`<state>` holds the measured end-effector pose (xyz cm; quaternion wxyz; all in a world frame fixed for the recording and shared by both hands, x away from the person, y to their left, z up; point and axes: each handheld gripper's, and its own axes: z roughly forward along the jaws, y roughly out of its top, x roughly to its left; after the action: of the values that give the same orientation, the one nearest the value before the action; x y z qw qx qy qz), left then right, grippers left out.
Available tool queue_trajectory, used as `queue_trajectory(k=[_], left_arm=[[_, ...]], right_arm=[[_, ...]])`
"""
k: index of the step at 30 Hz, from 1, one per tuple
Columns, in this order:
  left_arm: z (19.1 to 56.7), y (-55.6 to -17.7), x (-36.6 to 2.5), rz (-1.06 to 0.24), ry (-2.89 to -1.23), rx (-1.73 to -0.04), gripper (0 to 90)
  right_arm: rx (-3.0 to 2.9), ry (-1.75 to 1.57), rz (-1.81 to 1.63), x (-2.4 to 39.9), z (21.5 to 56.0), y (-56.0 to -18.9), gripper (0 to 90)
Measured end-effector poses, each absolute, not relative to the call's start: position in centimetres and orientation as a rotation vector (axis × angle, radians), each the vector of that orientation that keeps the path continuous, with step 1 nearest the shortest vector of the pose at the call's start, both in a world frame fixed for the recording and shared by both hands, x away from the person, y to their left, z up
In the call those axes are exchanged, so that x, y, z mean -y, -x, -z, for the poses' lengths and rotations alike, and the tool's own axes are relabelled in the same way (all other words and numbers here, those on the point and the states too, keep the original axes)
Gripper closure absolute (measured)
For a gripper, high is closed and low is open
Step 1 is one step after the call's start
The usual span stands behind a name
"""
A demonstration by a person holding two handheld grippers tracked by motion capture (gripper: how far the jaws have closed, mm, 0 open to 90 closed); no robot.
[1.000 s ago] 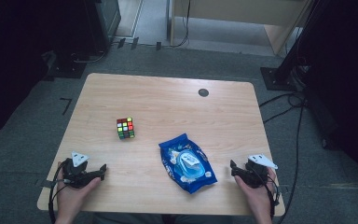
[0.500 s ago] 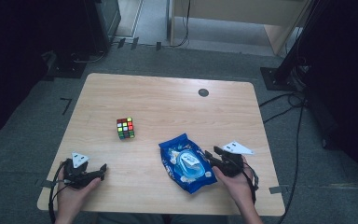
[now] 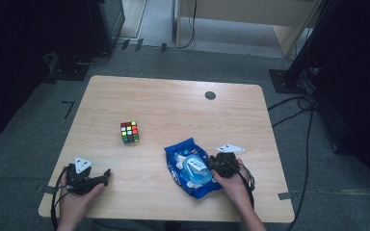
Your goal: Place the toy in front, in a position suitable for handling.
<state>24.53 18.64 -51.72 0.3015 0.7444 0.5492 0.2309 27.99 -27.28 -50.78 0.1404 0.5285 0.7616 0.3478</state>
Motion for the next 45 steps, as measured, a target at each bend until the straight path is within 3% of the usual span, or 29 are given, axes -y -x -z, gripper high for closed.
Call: queue_trajectory(k=[3,27,28,32,38,45], left_arm=[[51.7,-24.5,-18.6,-0.613,-1.968,-1.461,12.5],[51.8,-24.5,-18.6,-0.616,-1.964,-1.458,12.5],[51.8,-24.5,-18.6,-0.619,-1.968,-1.456,12.6],[51.6,-24.4,-18.4,-0.638,-1.978,-1.463,12.6],[50.8,-24.6,-17.7,-0.584,-1.906,-1.489,11.2],[49.2,-26.1,-15.7,-0.581,-1.841,-1.466,11.3]], right_arm=[[-2.189,-1.555,-1.05,27.6,50.6,-28.1,90.0],[-1.58,-1.898,-1.072,34.6,49.2,-32.4,90.0],[-1.565,-1.912,-1.073,34.6,49.3,-32.4,87.6],[-1.576,-1.874,-1.094,34.7,48.9,-32.0,57.3],[-1.662,-1.721,-1.077,34.3,47.4,-29.6,35.0],[-1.733,-1.694,-1.145,34.7,47.4,-26.2,18.8]])
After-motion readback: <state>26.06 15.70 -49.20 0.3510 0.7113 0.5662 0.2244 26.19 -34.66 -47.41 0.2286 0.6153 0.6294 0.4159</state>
